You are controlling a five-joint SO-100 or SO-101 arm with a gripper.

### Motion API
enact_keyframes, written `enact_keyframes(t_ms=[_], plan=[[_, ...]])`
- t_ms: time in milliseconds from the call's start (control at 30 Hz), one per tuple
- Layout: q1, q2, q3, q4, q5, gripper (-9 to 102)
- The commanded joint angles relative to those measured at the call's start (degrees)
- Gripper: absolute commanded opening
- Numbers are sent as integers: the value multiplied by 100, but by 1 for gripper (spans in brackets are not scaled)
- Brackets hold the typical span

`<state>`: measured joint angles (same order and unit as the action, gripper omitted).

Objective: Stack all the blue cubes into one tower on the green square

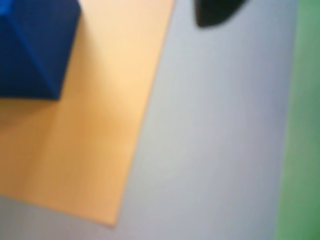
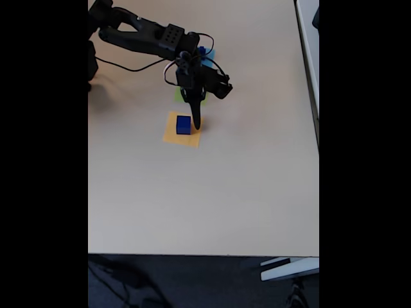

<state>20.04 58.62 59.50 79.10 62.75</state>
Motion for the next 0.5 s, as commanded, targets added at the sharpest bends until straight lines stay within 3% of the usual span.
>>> enact_keyframes(t_ms=[0,467], plan=[[123,598,9,-79,-79,50],[422,932,1063,-554,-185,47]])
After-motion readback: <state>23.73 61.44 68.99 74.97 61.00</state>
